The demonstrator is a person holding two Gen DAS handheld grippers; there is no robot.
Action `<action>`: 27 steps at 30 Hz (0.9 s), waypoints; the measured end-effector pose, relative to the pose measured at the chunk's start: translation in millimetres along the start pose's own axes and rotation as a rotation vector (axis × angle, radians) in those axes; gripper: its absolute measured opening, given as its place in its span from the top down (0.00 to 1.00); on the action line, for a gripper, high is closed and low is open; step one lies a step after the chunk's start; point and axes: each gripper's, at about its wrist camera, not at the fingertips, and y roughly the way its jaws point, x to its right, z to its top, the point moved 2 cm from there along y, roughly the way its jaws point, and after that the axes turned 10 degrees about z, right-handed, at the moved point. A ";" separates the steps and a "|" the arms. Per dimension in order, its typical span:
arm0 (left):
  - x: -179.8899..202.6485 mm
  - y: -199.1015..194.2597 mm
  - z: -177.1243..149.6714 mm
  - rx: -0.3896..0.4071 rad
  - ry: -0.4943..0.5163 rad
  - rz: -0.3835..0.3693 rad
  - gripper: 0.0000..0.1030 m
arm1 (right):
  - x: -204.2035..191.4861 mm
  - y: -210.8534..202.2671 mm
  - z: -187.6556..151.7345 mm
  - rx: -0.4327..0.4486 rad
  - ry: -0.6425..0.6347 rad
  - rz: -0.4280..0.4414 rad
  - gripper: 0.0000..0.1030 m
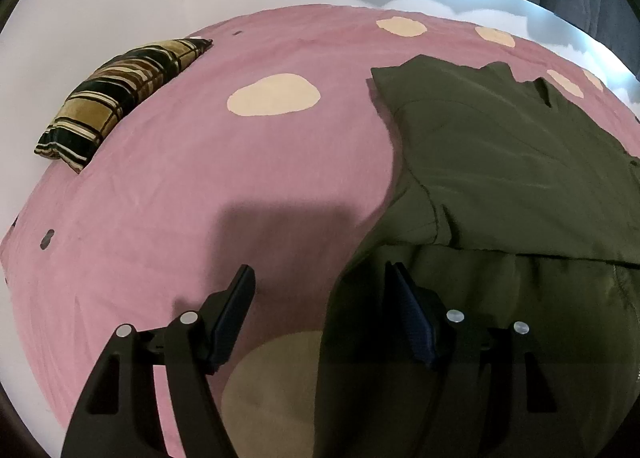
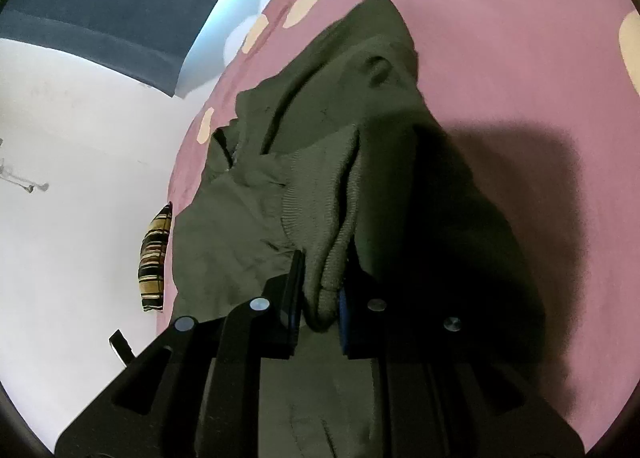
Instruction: Fold small clothes
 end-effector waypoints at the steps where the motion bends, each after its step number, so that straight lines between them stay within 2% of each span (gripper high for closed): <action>1: -0.2 -0.1 -0.1 -0.001 0.000 0.000 0.33 | 5.0 0.9 -0.3 -0.001 0.016 0.011 0.87; 13: -0.5 2.0 -2.1 -0.012 -0.008 -0.011 0.31 | 4.9 -4.7 -6.9 0.003 0.016 0.021 0.87; 19: -4.4 -2.8 -3.7 -0.011 -0.004 -0.029 0.31 | 2.2 -22.8 -9.8 -0.011 0.006 0.033 0.78; 22: -14.1 -9.8 -7.1 -0.007 -0.020 -0.081 0.31 | 1.5 -40.6 -16.1 -0.008 -0.010 0.024 0.70; 24: -23.9 -18.0 -11.3 0.000 -0.039 -0.150 0.31 | 3.6 -54.6 -21.0 -0.006 -0.013 0.030 0.68; 26: -31.8 -26.3 -17.0 0.005 -0.053 -0.221 0.31 | 6.2 -69.8 -27.0 0.000 -0.020 0.016 0.50; 27: -36.3 -32.1 -22.0 0.006 -0.052 -0.271 0.30 | 7.0 -76.3 -30.2 0.003 -0.027 0.002 0.49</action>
